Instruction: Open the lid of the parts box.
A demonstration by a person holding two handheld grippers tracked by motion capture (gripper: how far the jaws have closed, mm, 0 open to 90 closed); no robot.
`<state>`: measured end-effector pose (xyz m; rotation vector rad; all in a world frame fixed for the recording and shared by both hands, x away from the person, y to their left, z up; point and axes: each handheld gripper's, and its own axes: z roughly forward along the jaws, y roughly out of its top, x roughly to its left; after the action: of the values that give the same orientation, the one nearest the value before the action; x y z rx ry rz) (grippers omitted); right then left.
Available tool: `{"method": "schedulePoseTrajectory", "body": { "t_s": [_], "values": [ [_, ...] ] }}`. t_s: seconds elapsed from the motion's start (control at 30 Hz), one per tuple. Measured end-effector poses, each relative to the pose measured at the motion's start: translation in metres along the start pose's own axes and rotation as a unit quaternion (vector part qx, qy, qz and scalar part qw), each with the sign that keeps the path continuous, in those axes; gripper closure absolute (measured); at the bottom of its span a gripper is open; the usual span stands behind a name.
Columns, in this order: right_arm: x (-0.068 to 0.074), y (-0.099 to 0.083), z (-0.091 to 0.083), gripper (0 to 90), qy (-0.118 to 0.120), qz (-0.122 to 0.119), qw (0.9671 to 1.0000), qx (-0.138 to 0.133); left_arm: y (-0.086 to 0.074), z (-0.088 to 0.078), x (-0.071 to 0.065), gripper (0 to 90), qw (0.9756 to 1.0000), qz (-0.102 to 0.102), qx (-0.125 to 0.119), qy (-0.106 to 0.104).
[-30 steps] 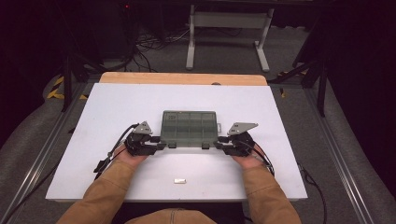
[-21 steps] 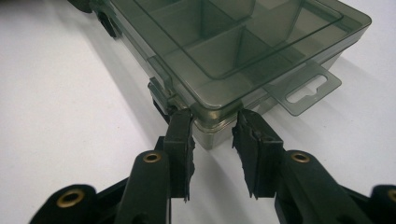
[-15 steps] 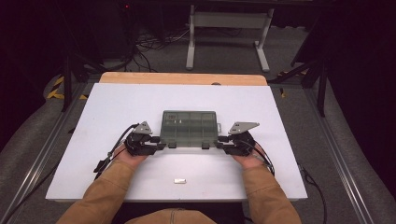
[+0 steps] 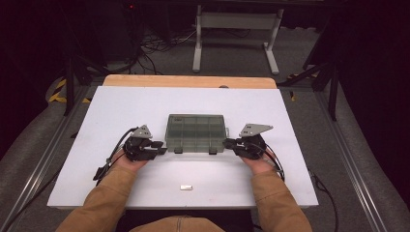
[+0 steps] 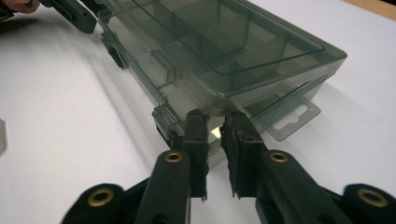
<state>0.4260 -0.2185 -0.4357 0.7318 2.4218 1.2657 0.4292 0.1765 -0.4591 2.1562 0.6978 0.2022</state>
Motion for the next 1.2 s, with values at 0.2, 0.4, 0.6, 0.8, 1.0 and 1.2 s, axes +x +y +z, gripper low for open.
{"method": "schedulePoseTrajectory", "body": {
  "t_s": [0.2,0.4,0.6,0.8,1.0,1.2],
  "values": [
    [0.0,0.003,0.0,84.1,0.0,0.001,1.0,-0.008,0.003,-0.011,-0.002,85.9,0.9992,-0.002,-0.034,-0.02],
    [0.0,0.004,-0.001,84.0,-0.001,0.003,0.9999,-0.014,0.008,-0.005,-0.003,89.8,0.9979,-0.006,-0.061,-0.018],
    [-0.001,0.004,0.0,84.0,-0.002,0.002,0.9999,-0.013,0.012,0.0,-0.007,89.9,0.9967,-0.021,-0.077,-0.012],
    [-0.001,0.004,-0.001,83.8,-0.002,0.003,0.9999,-0.014,0.014,0.004,-0.009,90.0,0.9966,-0.026,-0.078,-0.003],
    [-0.001,0.003,-0.001,81.9,-0.001,0.003,0.9999,-0.013,0.014,0.003,-0.009,89.9,0.9964,-0.028,-0.08,0.001],
    [-0.002,0.003,0.0,69.8,0.007,0.008,0.9999,0.0,0.015,0.002,-0.009,89.9,0.9958,-0.027,-0.088,0.005]
  ]
}}
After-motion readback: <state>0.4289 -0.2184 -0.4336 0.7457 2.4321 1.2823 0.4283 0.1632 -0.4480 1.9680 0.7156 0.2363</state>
